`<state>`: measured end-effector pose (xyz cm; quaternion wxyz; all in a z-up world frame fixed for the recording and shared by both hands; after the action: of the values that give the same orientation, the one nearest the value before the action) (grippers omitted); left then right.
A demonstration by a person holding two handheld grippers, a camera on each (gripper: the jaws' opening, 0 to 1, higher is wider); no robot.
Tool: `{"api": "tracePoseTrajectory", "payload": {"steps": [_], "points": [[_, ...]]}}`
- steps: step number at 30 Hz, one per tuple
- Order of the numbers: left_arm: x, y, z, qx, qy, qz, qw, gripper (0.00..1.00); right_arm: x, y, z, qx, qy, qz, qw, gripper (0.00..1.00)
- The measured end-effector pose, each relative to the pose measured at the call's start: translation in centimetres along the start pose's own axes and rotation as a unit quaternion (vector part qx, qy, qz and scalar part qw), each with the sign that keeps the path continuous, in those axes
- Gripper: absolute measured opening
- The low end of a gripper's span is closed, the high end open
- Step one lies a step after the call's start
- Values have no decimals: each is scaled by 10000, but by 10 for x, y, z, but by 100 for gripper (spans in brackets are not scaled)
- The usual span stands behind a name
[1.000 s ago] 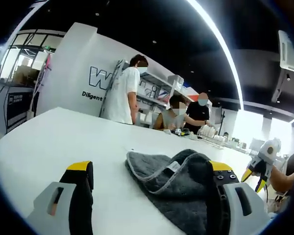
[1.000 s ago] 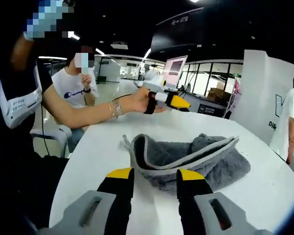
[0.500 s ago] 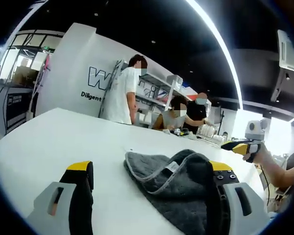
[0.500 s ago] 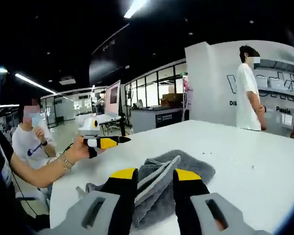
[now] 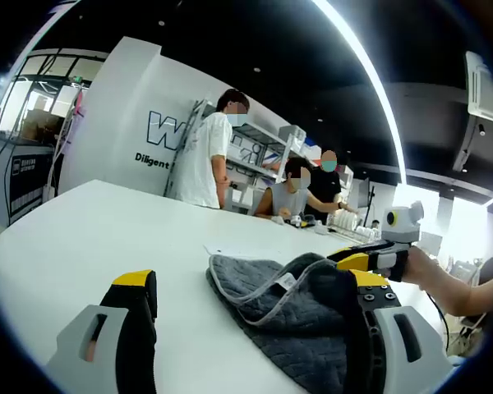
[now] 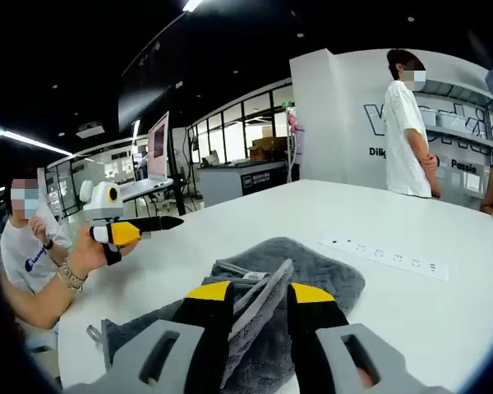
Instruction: Open the folded towel by lifting each exposed corner and separating the folded layers until the towel lies flat within the target outline without major curled edges
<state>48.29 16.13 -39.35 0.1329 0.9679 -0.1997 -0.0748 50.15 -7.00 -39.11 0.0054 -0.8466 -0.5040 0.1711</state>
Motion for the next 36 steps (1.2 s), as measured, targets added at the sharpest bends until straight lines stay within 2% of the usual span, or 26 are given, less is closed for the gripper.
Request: {"api": "tracePoseTrajectory", "payload": {"steps": [2,5,6,8,10,13,15,18,21,24,26,30,34,36], "points": [[-4,6,3,-4,8,12,10000,93,3,9,0,1,-150,71,9999,19],[-6,5,2,-20,14,40,10000,93,2,5,7,-68,-332,31,9994,3],[-6,6,2,-20,14,44,10000,93,0,7,8,-75,-387,23,9992,1],[-7,7,2,-21,18,50,10000,93,-1,6,11,-90,-390,7,9992,1],[-13,18,9,-11,6,81,10000,93,-4,4,10,-86,-319,-35,9994,1],[-18,28,14,86,-112,291,9995,93,-10,-8,5,-164,-138,-117,9997,1],[-21,30,17,324,-261,494,9979,93,-12,-13,1,-283,-115,-163,9994,1],[-23,29,22,611,-400,411,9965,93,-16,-17,-4,-463,-130,-206,9986,1],[-19,19,24,894,-585,321,9938,93,-24,-29,-10,-730,-140,-292,9968,1],[-21,21,31,1128,-775,479,9894,93,-29,-42,-16,-944,-66,-382,9948,1],[-22,21,35,1281,-861,422,9871,93,-33,-51,-21,-1002,21,-470,9939,1],[-23,19,38,1295,-917,399,9865,93,-36,-76,-24,-1212,110,-735,9898,0],[-25,19,40,1332,-965,349,9858,93,-35,-98,-19,-1395,12,-998,9852,1],[-26,19,40,1303,-970,311,9862,93,-34,-110,-13,-1556,-141,-1142,9811,1]]}}
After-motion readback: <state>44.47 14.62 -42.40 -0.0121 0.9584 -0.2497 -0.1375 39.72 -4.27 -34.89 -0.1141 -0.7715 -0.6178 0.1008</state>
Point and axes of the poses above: the point that each gripper's makers call its tool centre point, and the gripper's own axes: x roughly forward along the fingers, y roughly to its right, z roughly out of its underside, the point moved 5 cm from there along -x, roughly backward along the fingers, and after that the axes turned 13 degrees about -z, right-handed, at the moved point
